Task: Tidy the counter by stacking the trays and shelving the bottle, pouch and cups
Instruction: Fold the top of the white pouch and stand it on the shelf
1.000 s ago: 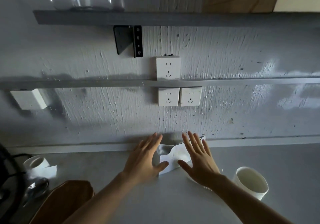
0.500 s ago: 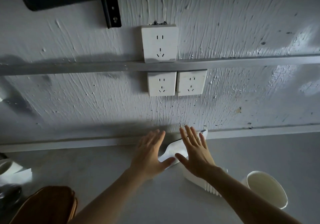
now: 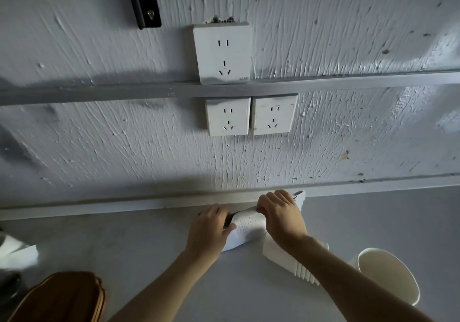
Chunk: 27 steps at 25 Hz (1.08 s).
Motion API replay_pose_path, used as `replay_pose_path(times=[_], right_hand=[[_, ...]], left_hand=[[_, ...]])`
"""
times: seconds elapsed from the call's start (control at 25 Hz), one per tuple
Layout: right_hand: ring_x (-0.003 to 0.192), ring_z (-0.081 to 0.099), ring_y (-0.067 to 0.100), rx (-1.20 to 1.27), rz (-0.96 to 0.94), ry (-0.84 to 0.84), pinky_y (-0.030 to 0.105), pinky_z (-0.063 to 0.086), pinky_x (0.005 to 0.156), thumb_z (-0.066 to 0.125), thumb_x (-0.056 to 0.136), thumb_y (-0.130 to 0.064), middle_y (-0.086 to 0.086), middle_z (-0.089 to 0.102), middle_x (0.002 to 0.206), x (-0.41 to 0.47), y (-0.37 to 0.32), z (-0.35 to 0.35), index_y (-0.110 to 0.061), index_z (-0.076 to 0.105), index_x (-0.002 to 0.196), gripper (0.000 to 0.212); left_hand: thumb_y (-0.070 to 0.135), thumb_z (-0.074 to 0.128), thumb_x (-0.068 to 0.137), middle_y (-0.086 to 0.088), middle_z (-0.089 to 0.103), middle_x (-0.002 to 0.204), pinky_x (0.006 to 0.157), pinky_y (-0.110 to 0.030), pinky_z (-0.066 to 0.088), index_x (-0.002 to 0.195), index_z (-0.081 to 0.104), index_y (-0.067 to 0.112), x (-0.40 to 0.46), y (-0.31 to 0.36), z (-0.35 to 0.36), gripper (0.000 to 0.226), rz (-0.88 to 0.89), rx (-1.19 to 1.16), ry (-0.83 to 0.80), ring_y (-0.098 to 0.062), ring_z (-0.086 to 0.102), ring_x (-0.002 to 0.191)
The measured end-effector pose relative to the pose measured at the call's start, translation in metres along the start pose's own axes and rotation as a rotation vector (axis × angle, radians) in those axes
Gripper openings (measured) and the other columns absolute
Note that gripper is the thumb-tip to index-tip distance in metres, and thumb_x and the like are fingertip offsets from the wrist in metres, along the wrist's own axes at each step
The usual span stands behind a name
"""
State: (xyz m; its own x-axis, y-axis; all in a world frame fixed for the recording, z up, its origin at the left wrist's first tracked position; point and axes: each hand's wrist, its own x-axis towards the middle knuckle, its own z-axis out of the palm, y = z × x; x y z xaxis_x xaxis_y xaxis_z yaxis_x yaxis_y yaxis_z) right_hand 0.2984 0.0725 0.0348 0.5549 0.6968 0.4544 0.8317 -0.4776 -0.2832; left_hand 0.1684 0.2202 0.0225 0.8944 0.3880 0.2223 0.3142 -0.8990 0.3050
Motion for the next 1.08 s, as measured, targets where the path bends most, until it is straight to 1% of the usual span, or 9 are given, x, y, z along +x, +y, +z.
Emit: replay_pose_path(times=[0.08, 0.16, 0.28, 0.44, 0.6, 0.72, 0.92, 1.0, 1.08], right_hand=[[0.058, 0.056, 0.026, -0.003, -0.066, 0.013, 0.036, 0.05, 0.066, 0.08, 0.074, 0.003, 0.003, 0.061, 0.061, 0.005, -0.008, -0.009, -0.009, 0.064, 0.066, 0.022], [0.059, 0.057, 0.027, -0.015, -0.103, 0.022, 0.037, 0.051, 0.067, 0.079, 0.074, 0.004, 0.004, 0.063, 0.062, 0.01, -0.014, -0.018, -0.009, 0.066, 0.067, 0.02], [0.064, 0.06, 0.027, -0.041, -0.157, 0.036, 0.037, 0.052, 0.072, 0.08, 0.075, 0.0, 0.004, 0.066, 0.067, 0.018, -0.027, -0.037, -0.01, 0.069, 0.071, 0.016], [0.075, 0.063, 0.026, -0.072, -0.193, 0.08, 0.034, 0.048, 0.083, 0.08, 0.08, -0.017, 0.002, 0.071, 0.076, 0.024, -0.053, -0.073, -0.012, 0.074, 0.076, 0.008], [0.077, 0.064, 0.026, -0.096, -0.185, 0.158, 0.038, 0.047, 0.089, 0.082, 0.075, -0.037, 0.003, 0.071, 0.076, 0.031, -0.068, -0.116, -0.012, 0.075, 0.075, 0.026], [0.081, 0.063, 0.028, -0.108, -0.166, 0.196, 0.04, 0.047, 0.088, 0.081, 0.072, -0.048, 0.004, 0.07, 0.078, 0.037, -0.073, -0.151, -0.012, 0.074, 0.076, 0.037], [0.081, 0.061, 0.017, 0.221, 0.016, 0.18, 0.034, 0.051, 0.071, 0.081, 0.074, -0.045, -0.004, 0.067, 0.089, 0.039, -0.076, -0.191, -0.022, 0.068, 0.091, 0.032], [0.08, 0.064, 0.016, 0.369, 0.107, 0.207, 0.031, 0.054, 0.07, 0.084, 0.074, -0.039, -0.005, 0.069, 0.088, 0.035, -0.077, -0.198, -0.023, 0.067, 0.1, 0.035], [0.082, 0.067, 0.017, 0.539, 0.203, 0.183, 0.02, 0.054, 0.065, 0.086, 0.073, -0.032, -0.004, 0.069, 0.091, 0.031, -0.079, -0.2, -0.024, 0.061, 0.113, 0.048]], left_hand=[[0.034, 0.079, 0.083, -0.003, 0.068, 0.08, 0.065, -0.028, 0.039, 0.085, 0.067, 0.011, -0.005, -0.002, -0.007, 0.026, 0.001, -0.007, 0.062, -0.025, 0.064, 0.076], [0.038, 0.073, 0.087, -0.002, 0.068, 0.085, 0.069, -0.03, 0.042, 0.091, 0.068, 0.013, -0.008, -0.003, -0.017, 0.026, 0.007, 0.01, 0.07, -0.022, 0.062, 0.081], [0.039, 0.071, 0.089, -0.002, 0.067, 0.083, 0.067, -0.029, 0.041, 0.09, 0.069, 0.013, -0.013, -0.002, -0.038, 0.026, -0.002, -0.03, 0.101, -0.021, 0.059, 0.08], [0.037, 0.073, 0.088, -0.001, 0.065, 0.079, 0.065, -0.025, 0.038, 0.084, 0.067, 0.011, -0.03, 0.006, -0.071, 0.027, -0.035, -0.133, 0.193, -0.014, 0.049, 0.073], [0.037, 0.074, 0.087, 0.003, 0.065, 0.079, 0.063, -0.021, 0.037, 0.086, 0.068, 0.013, -0.038, 0.008, -0.104, 0.025, -0.022, -0.2, 0.251, -0.011, 0.051, 0.073], [0.035, 0.075, 0.087, 0.009, 0.057, 0.073, 0.06, -0.018, 0.035, 0.078, 0.06, 0.018, -0.049, 0.004, -0.127, 0.025, -0.019, -0.242, 0.278, -0.01, 0.051, 0.071], [0.026, 0.079, 0.084, 0.01, 0.042, 0.058, 0.055, -0.023, 0.032, 0.064, 0.042, 0.021, -0.066, -0.006, -0.149, 0.042, -0.024, -0.398, 0.338, -0.009, 0.04, 0.057], [0.025, 0.08, 0.083, -0.002, 0.039, 0.054, 0.053, -0.026, 0.029, 0.061, 0.042, 0.012, -0.069, -0.002, -0.156, 0.046, -0.079, -0.555, 0.387, -0.01, 0.034, 0.053], [0.029, 0.078, 0.082, -0.017, 0.045, 0.056, 0.052, -0.028, 0.028, 0.062, 0.045, 0.003, -0.069, 0.006, -0.165, 0.046, -0.102, -0.69, 0.42, -0.011, 0.036, 0.053]])
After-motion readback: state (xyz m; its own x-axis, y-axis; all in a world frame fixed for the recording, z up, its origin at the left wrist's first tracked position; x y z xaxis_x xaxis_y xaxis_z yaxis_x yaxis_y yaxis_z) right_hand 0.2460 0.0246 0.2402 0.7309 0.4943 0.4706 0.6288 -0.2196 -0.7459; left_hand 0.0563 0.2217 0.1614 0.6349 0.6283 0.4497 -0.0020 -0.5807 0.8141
